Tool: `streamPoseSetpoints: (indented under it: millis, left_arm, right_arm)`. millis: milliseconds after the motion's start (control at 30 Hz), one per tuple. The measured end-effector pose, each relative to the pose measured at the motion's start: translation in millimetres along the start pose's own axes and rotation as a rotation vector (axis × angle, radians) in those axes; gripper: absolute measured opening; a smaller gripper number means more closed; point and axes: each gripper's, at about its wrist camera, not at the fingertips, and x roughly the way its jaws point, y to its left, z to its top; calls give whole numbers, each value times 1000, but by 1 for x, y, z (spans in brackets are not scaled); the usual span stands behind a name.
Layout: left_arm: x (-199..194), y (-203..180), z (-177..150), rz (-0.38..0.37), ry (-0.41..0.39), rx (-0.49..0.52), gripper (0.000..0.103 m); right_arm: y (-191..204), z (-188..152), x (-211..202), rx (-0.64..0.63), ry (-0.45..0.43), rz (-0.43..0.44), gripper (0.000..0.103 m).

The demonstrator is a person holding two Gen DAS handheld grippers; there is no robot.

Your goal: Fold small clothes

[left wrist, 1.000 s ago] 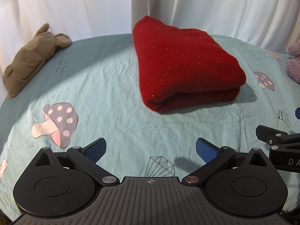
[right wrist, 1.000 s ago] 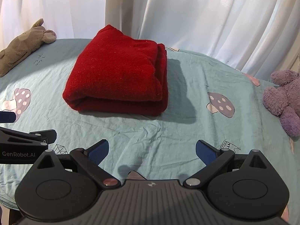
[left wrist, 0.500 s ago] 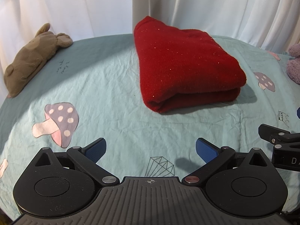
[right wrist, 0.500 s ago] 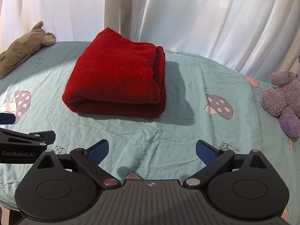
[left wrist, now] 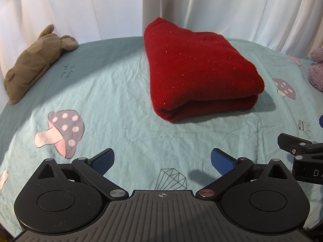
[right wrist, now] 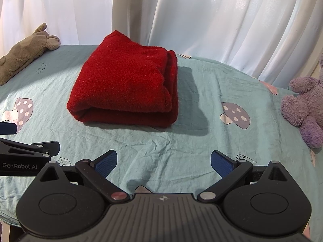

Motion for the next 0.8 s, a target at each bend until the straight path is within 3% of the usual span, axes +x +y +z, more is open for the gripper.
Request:
streamPoseSetpoints:
  millis: [800]
  left_arm:
    - [-3,-2,3,3,-7,0,103]
  right_arm:
    - [-4,-1,0,3,0,9,99]
